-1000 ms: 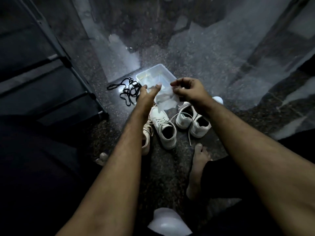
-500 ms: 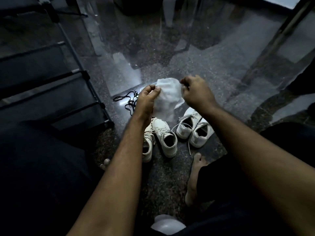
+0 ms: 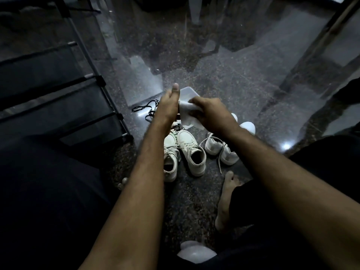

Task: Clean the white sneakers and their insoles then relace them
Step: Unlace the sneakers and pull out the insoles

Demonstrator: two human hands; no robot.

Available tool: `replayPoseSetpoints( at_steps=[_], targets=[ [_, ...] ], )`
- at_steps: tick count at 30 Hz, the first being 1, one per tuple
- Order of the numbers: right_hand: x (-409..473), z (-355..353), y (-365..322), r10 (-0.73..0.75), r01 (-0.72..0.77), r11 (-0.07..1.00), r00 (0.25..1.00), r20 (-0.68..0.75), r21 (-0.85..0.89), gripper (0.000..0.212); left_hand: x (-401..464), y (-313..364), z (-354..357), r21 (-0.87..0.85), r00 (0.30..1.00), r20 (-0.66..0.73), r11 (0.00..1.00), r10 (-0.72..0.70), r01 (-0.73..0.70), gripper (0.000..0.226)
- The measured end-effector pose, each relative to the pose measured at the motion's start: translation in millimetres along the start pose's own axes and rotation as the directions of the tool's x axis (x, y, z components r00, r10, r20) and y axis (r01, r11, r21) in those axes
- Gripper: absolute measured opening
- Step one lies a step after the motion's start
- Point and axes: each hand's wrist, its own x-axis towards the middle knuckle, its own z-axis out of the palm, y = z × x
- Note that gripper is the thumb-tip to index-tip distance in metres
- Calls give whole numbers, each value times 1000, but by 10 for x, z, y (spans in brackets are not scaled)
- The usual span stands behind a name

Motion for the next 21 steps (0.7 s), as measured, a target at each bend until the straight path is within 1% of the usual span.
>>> replayPoseSetpoints(
  at_steps=[1, 2, 3, 4, 5, 6, 7, 9, 10, 11, 12, 13, 14, 15, 16, 17, 18, 19, 20, 21],
  targets=[
    [11, -3, 19, 59, -59, 998, 998, 4, -15, 15, 17, -13, -9, 146, 993, -54, 984, 109, -100, 36],
    [29, -9, 49, 116, -114, 992, 993, 32, -44, 11, 39, -38, -17, 269, 974, -94, 947, 205, -174, 35],
    [64, -46, 86, 161, -151, 983, 983, 93, -101, 12, 55, -57, -30, 335, 960, -119, 920, 255, -203, 34],
    [103, -104, 120, 197, -165, 970, 964, 181, -179, 14, 70, -94, -39, 324, 962, -121, 925, 246, -196, 33],
    [153, -202, 124, 207, -135, 957, 939, 276, -259, 16, 85, -120, -44, 261, 974, -106, 951, 199, -166, 30],
    [219, -319, 123, 199, -75, 942, 910, 365, -328, 18, 97, -150, -42, 199, 985, -77, 971, 151, -134, 26],
    [289, -433, 115, 177, 17, 919, 874, 452, -394, 19, 115, -202, -20, 175, 993, -36, 979, 114, -106, 22],
    [430, -603, 84, 140, 237, 848, 761, 633, -474, 19, 137, -352, 91, 221, 995, 56, 971, 77, -88, 15],
    [483, -633, 100, 129, 330, 818, 693, 709, -471, 16, 141, -433, 151, 242, 994, 95, 968, 47, -69, 13],
    [554, -645, 177, 120, 390, 804, 634, 764, -450, 10, 151, -508, 226, 268, 992, 123, 962, 23, -55, 13],
    [612, -733, 189, 94, 410, 816, 604, 792, -409, 7, 168, -561, 300, 290, 990, 144, 956, 6, -48, 14],
    [689, -720, 298, 45, 408, 843, 595, 802, -351, 9, 198, -676, 367, 329, 989, 151, 943, -2, -48, 15],
    [671, -651, 366, 2, 405, 868, 575, 818, -287, 14, 168, -795, 390, 395, 988, 153, 918, -21, -41, 16],
    [635, -602, 400, -8, 393, 887, 539, 842, -243, 18, 124, -847, 367, 502, 983, 177, 863, -44, -51, 17],
    [684, -343, 669, 12, 304, 931, 527, 850, -201, 19, 244, -1113, 449, 599, 975, 170, 801, -141, 11, 19],
    [725, -75, 973, 17, 237, 958, 512, 859, -161, 19, 350, -1376, 531, 690, 967, 157, 723, -201, 38, 21],
    [598, 9, 1097, 66, 141, 977, 518, 853, -161, 20, 283, -1420, 518, 757, 965, 160, 654, -206, 14, 25],
    [437, 140, 1260, 77, 106, 982, 533, 842, -157, 24, 199, -1521, 498, 807, 963, 178, 590, -203, -25, 29],
    [316, 257, 1407, 94, 32, 990, 592, 801, -140, 28, 155, -1569, 515, 852, 961, 193, 519, -198, -64, 34],
    [208, 345, 1506, 115, -34, 992, 668, 735, -124, 31, 151, -1620, 538, 881, 964, 206, 459, -167, -109, 37]
  ],
)
